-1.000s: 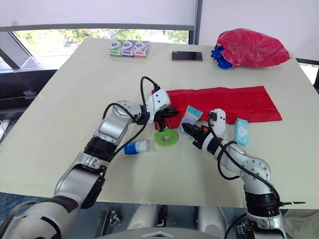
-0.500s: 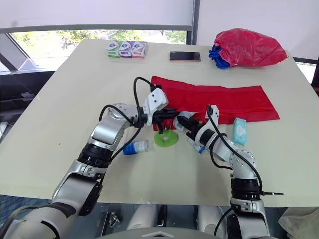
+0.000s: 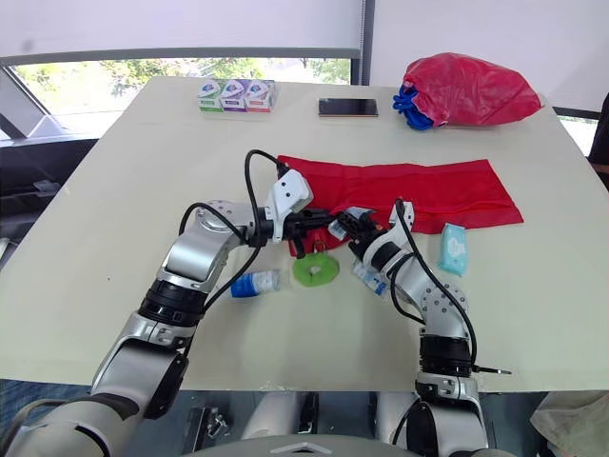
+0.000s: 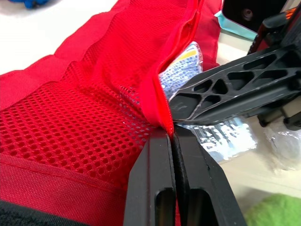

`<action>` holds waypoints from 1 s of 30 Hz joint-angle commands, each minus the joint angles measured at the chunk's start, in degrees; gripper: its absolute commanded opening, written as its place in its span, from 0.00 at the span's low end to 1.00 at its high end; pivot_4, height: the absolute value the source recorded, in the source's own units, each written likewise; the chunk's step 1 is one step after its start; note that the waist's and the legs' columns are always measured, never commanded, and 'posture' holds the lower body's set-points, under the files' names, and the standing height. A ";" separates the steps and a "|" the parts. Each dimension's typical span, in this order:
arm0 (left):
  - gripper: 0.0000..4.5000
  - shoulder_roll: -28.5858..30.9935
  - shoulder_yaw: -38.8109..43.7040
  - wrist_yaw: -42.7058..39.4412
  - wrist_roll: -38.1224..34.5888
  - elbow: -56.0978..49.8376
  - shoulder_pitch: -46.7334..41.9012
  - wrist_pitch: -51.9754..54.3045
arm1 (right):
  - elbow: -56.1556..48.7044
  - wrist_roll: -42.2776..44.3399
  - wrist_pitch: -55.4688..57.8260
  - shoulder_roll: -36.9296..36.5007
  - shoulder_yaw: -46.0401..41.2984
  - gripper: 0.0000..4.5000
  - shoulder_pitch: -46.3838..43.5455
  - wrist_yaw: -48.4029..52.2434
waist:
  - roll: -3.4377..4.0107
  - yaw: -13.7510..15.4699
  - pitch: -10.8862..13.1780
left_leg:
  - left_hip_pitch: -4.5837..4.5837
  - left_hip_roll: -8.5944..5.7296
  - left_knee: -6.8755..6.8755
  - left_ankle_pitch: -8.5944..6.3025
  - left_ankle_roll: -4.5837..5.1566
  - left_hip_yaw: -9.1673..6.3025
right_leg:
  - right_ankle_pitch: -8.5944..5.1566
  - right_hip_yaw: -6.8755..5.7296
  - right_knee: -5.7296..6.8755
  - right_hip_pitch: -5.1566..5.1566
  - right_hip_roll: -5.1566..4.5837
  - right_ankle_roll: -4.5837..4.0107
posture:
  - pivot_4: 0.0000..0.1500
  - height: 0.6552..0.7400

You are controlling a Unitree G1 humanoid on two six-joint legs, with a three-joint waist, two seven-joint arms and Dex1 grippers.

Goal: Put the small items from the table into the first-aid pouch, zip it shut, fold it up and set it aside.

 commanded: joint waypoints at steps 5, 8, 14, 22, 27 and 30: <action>0.01 -3.40 0.12 -0.46 -3.48 -2.79 -0.86 -0.21 | -1.45 -6.08 0.66 -0.87 2.90 0.02 -0.19 3.38 | 0.00 0.02 0.00 | 0.00 -0.01 0.00 0.00 0.00 0.00 | 0.00 0.00 0.00 0.00 0.00 0.00 | 1.00 1.00; 0.01 -3.68 0.21 -0.39 -3.63 -3.08 -0.52 -0.32 | -1.57 -7.19 1.61 -0.99 3.04 0.02 -0.16 4.21 | 0.00 0.00 0.00 | 0.01 0.00 0.00 0.00 0.00 0.00 | 0.00 0.01 0.01 0.00 0.01 0.00 | 1.00 1.00; 0.01 -5.08 0.49 0.63 -3.84 -3.73 0.10 -0.91 | -1.39 -9.65 4.48 -1.82 4.31 0.02 -0.87 6.23 | 0.00 0.04 0.00 | 0.01 0.00 0.00 0.00 0.00 0.01 | 0.00 0.02 0.00 0.00 0.01 0.00 | 1.00 1.00; 0.01 -6.13 0.97 1.86 -3.66 -3.61 0.55 -2.18 | -1.00 -14.28 6.88 -2.82 6.20 0.02 -1.31 8.71 | 0.01 0.02 0.00 | 0.02 -0.01 0.00 0.00 0.00 0.01 | 0.00 0.02 0.00 0.00 0.01 0.00 | 1.00 1.00; 0.01 -6.70 1.27 3.09 -3.52 -4.15 1.43 -2.60 | -1.07 -15.47 7.75 -2.49 5.49 0.02 -1.67 9.62 | 0.00 0.02 0.00 | 0.02 0.00 -0.01 0.00 0.00 0.01 | 0.00 0.03 0.00 0.00 0.01 0.00 | 1.00 1.00; 0.01 -7.14 3.65 4.64 -4.41 -2.68 1.82 -1.94 | -1.87 -15.74 8.53 -2.62 5.08 0.02 -0.85 9.73 | 0.01 0.04 0.00 | 0.02 -0.01 -0.01 0.00 0.00 0.01 | 0.00 0.03 0.00 0.01 0.00 0.00 | 1.00 1.00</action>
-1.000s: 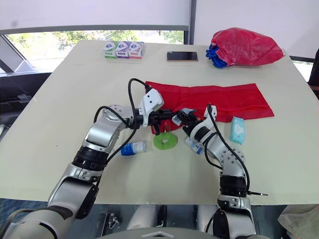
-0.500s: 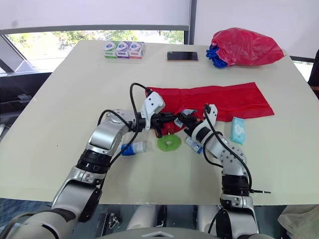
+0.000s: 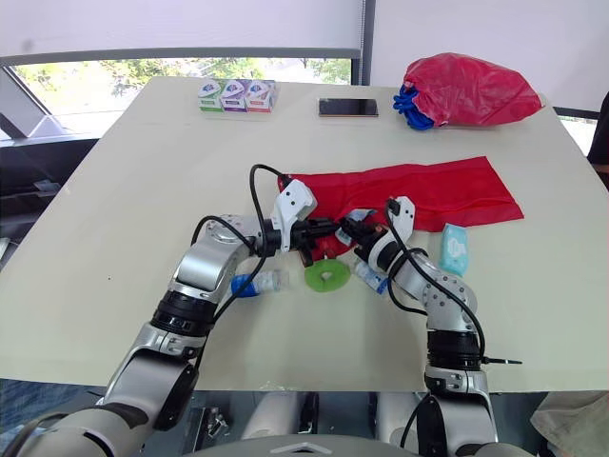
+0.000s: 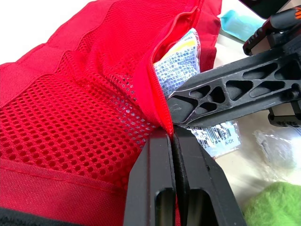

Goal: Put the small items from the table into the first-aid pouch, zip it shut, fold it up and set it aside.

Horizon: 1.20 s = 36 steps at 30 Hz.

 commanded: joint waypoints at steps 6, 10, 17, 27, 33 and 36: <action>0.01 -2.22 6.47 -3.62 -11.80 -1.08 -1.63 2.78 | -0.33 -0.59 3.35 1.08 2.14 0.02 1.07 1.05 | 0.01 -0.06 0.00 | 0.01 0.01 0.00 0.00 0.00 -0.02 | 0.00 -0.01 0.01 0.00 0.01 0.00 | 1.00 1.00; 0.01 -2.13 8.44 -6.65 -16.47 0.37 -2.67 6.48 | 0.08 -1.59 2.56 1.08 1.81 0.02 0.91 1.62 | 0.00 -0.11 0.00 | 0.01 0.00 0.00 0.00 0.00 -0.01 | 0.00 -0.01 0.00 0.00 0.02 0.00 | 1.00 1.00; 0.01 -1.40 9.64 -10.46 -18.49 7.47 -5.68 6.23 | 0.12 -3.50 1.52 2.13 2.56 0.02 0.90 2.27 | 0.00 -0.07 0.00 | 0.01 -0.02 0.00 0.00 0.00 -0.02 | 0.00 -0.02 0.00 0.00 0.03 0.00 | 1.00 1.00; 0.01 -1.58 9.34 -13.54 -18.24 10.52 -6.74 4.10 | 1.61 -5.75 3.36 3.84 4.41 0.02 -0.22 3.75 | 0.00 -0.11 0.00 | 0.03 -0.01 -0.04 0.00 -0.01 -0.01 | 0.00 0.00 -0.01 -0.01 0.04 0.00 | 1.00 1.00; 0.01 -1.76 9.06 -13.44 -18.09 8.87 -6.14 2.60 | 3.03 -7.40 2.93 4.30 2.49 0.02 -0.42 2.28 | 0.00 -0.11 0.00 | 0.04 -0.01 -0.05 0.00 -0.01 -0.02 | 0.00 0.01 -0.01 0.00 0.04 -0.01 | 1.00 1.00; 0.01 -1.45 9.10 -13.25 -18.08 7.64 -5.87 2.23 | 3.02 -6.96 2.82 3.84 0.57 0.02 -0.49 1.92 | 0.00 -0.10 0.00 | 0.04 0.00 -0.05 0.00 -0.01 -0.02 | 0.00 0.01 -0.01 0.00 0.03 -0.01 | 1.00 1.00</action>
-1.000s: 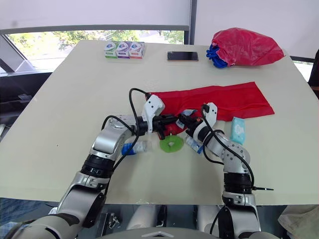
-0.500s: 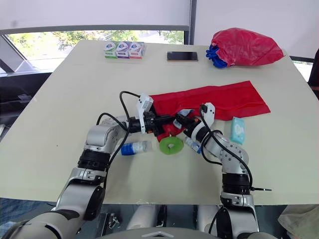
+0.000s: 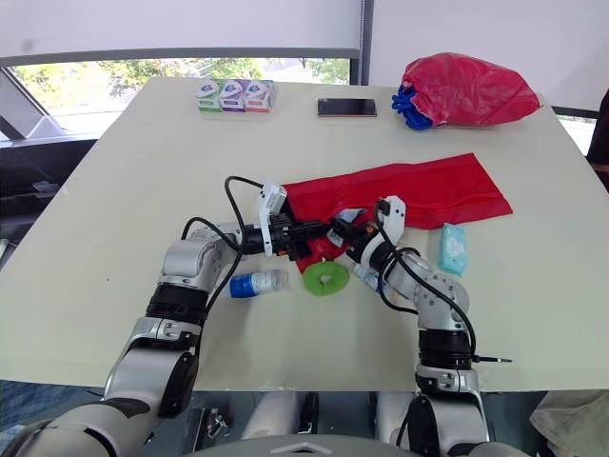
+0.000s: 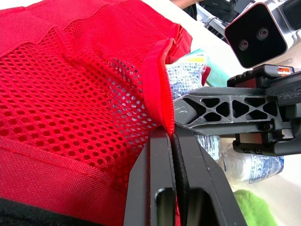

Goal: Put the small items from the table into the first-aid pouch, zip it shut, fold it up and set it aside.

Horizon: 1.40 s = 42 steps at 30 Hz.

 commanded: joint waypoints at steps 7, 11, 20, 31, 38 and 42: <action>0.01 -0.30 -1.91 -3.51 -2.28 -7.69 -2.56 -5.24 | 2.12 1.48 2.50 -0.50 -3.49 0.02 -0.65 -2.32 | 0.00 0.01 0.00 | -0.01 0.00 0.00 0.00 0.00 0.00 | 0.00 0.00 0.00 0.00 -0.01 0.00 | 1.00 1.00; 0.01 0.90 -3.44 -3.39 -0.21 -7.82 -2.12 -9.37 | 2.26 1.57 2.93 -0.87 -3.91 0.02 -0.97 -2.64 | 0.01 0.05 0.00 | 0.00 0.00 -0.02 0.00 0.00 0.01 | 0.00 0.01 -0.02 0.00 -0.05 -0.01 | 1.00 1.00; 0.01 1.56 -7.41 -2.05 4.05 -10.31 -0.98 -17.72 | 2.79 0.60 2.75 0.34 -1.03 0.02 -1.56 -1.24 | 0.01 0.00 0.00 | 0.02 -0.01 -0.06 0.00 0.00 0.03 | 0.00 0.02 -0.02 0.00 -0.04 -0.01 | 1.00 1.00; 0.01 1.41 -8.91 -2.77 4.05 -10.75 1.69 -18.37 | 6.63 4.49 -4.06 6.02 -6.49 0.02 -8.00 0.98 | 0.04 -0.05 0.01 | 0.05 0.02 -0.09 0.00 0.00 0.01 | 0.00 0.02 -0.01 0.00 0.01 -0.01 | 1.00 1.00; 0.01 1.50 -8.67 -2.50 3.55 -11.48 2.38 -16.74 | 8.54 10.02 -10.03 8.00 -10.40 0.02 -8.75 -3.02 | 0.06 -0.03 0.03 | 0.00 -0.04 -0.13 0.00 0.01 0.02 | 0.00 0.00 -0.06 -0.01 -0.07 0.00 | 1.00 1.00; 0.01 1.30 -8.38 -2.13 3.03 -11.36 2.48 -15.54 | 7.83 12.43 -11.46 7.99 -10.50 0.02 -7.63 -4.71 | 0.07 -0.06 0.04 | 0.06 0.00 -0.19 0.00 0.00 0.01 | 0.00 0.00 -0.03 -0.01 -0.02 -0.01 | 1.00 1.00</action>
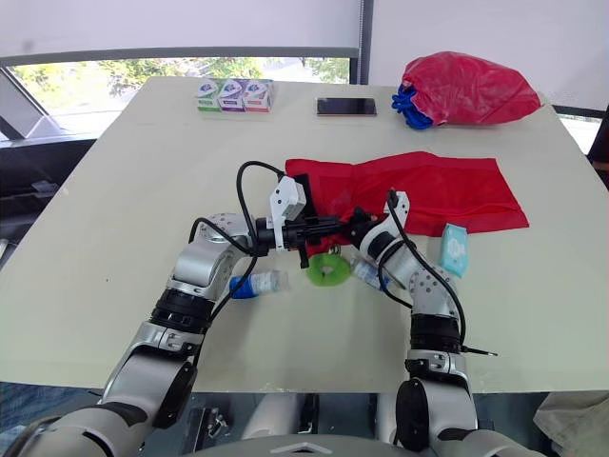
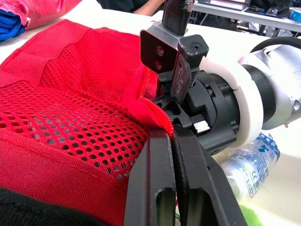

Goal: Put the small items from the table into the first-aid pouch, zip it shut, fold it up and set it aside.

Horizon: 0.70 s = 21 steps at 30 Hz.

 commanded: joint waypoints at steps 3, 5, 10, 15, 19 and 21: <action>0.01 -0.18 -0.70 -1.14 -2.19 -3.04 0.74 1.28 | -3.20 0.60 -3.57 2.82 0.69 0.02 -1.55 -0.61 | 0.00 -0.02 0.00 | 0.00 0.00 0.00 0.00 0.00 0.02 | 0.00 0.01 0.00 0.00 -0.01 0.00 | 1.00 1.00; 0.01 -0.32 -0.59 -0.72 -2.23 -2.70 0.52 1.27 | -3.88 -1.43 -2.57 1.43 3.25 0.02 -0.79 -0.27 | 0.00 -0.04 0.00 | 0.00 -0.01 0.01 0.00 0.00 0.03 | 0.00 0.02 -0.01 0.00 -0.01 0.00 | 1.00 1.00; 0.00 -0.26 0.69 -0.14 -2.21 -0.01 -1.42 0.65 | -5.12 -5.10 -1.04 -1.02 5.46 0.31 0.90 -0.69 | 0.00 0.10 0.00 | -0.01 -0.01 0.00 0.00 0.00 0.02 | 0.00 0.01 -0.01 0.00 -0.01 0.00 | 1.00 1.00; 0.00 0.60 1.25 -1.03 -1.81 2.61 -3.10 -0.77 | -7.70 -5.88 3.02 -4.51 6.31 0.49 3.17 -0.13 | 0.00 0.17 0.00 | -0.01 -0.04 0.02 0.00 0.00 0.04 | 0.00 0.02 -0.02 0.01 -0.03 0.01 | 1.00 1.00; 0.00 0.70 1.28 -1.63 -1.73 4.29 -4.11 -1.74 | -8.65 -6.54 4.09 -6.03 6.07 0.49 4.33 -0.48 | 0.00 0.14 0.00 | -0.01 -0.03 0.01 0.00 0.00 0.02 | 0.00 0.01 -0.02 0.00 -0.01 0.01 | 1.00 1.00; 0.00 0.67 1.22 -1.88 -1.66 5.22 -4.67 -2.28 | -9.28 -6.64 4.90 -6.53 6.13 0.49 4.80 -0.78 | 0.00 0.13 0.00 | -0.01 -0.03 0.01 0.00 0.00 0.02 | 0.00 0.01 -0.02 0.00 -0.01 0.00 | 1.00 1.00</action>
